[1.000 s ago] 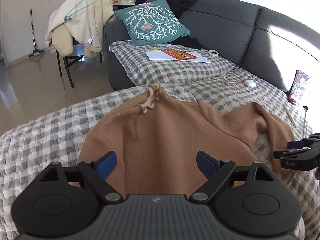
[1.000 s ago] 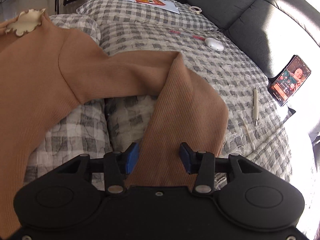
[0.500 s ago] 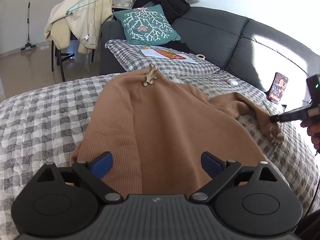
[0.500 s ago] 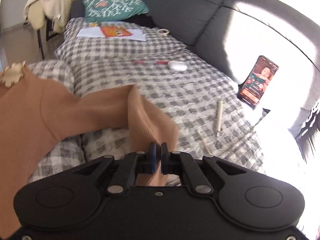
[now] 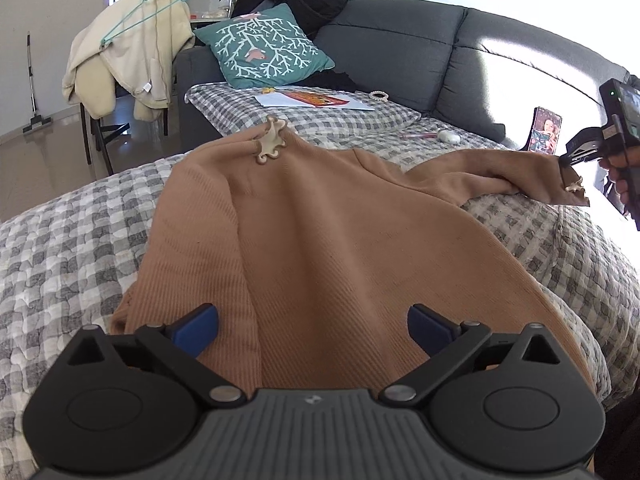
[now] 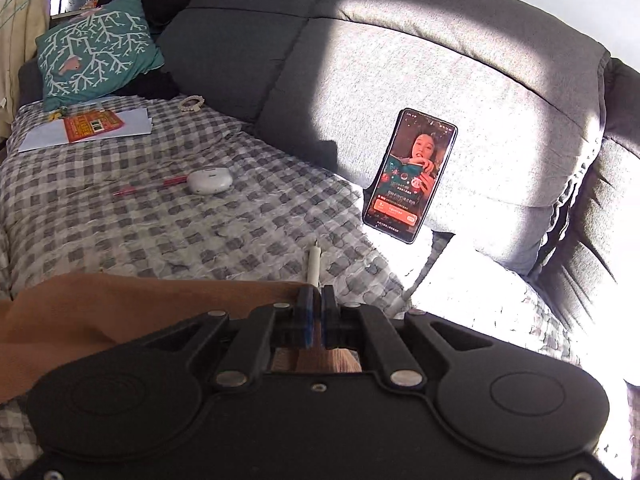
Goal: Fold clothes
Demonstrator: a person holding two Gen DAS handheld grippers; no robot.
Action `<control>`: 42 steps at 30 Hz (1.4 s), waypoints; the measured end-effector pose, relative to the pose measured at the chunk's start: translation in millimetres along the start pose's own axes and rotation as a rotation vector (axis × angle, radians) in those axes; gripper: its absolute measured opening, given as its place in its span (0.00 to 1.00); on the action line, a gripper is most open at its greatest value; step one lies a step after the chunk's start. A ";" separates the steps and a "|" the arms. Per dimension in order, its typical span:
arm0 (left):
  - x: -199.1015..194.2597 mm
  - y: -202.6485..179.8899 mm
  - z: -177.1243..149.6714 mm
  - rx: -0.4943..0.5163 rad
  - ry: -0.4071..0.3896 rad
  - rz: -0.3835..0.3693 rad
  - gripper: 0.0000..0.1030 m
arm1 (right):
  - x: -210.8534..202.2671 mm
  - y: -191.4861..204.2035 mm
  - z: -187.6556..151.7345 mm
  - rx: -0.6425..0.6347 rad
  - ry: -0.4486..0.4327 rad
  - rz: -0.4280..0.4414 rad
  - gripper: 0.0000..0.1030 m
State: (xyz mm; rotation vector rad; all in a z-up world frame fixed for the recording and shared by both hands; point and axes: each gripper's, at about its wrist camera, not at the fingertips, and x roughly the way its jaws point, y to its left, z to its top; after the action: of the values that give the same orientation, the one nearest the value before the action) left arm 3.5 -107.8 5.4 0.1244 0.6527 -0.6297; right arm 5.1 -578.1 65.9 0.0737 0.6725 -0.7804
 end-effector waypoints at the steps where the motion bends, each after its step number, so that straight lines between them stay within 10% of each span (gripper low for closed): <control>1: 0.0 0.4 -0.1 -0.001 0.000 0.000 0.98 | 5.8 -0.1 3.1 0.008 -0.005 -0.003 0.04; 17: 4.7 -0.1 -3.5 0.020 -0.001 -0.003 0.99 | 83.1 40.2 33.3 -0.057 -0.064 -0.123 0.08; 20: 4.8 -0.3 -4.4 0.022 -0.001 -0.005 0.99 | 88.2 32.2 34.3 -0.001 -0.052 -0.081 0.41; 36: 3.8 -2.9 -6.3 0.036 0.002 0.002 0.99 | 92.6 -69.5 -5.9 0.339 0.234 0.114 0.41; 42: 3.6 -4.9 -7.8 0.043 0.002 0.009 0.99 | 109.6 -68.3 -28.3 0.457 0.205 0.268 0.29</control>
State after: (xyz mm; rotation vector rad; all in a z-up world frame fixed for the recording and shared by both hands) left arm -1.2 -111.3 -2.6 0.1675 0.6401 -0.6347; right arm 0.6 -687.3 -8.4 0.6545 0.6505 -0.6591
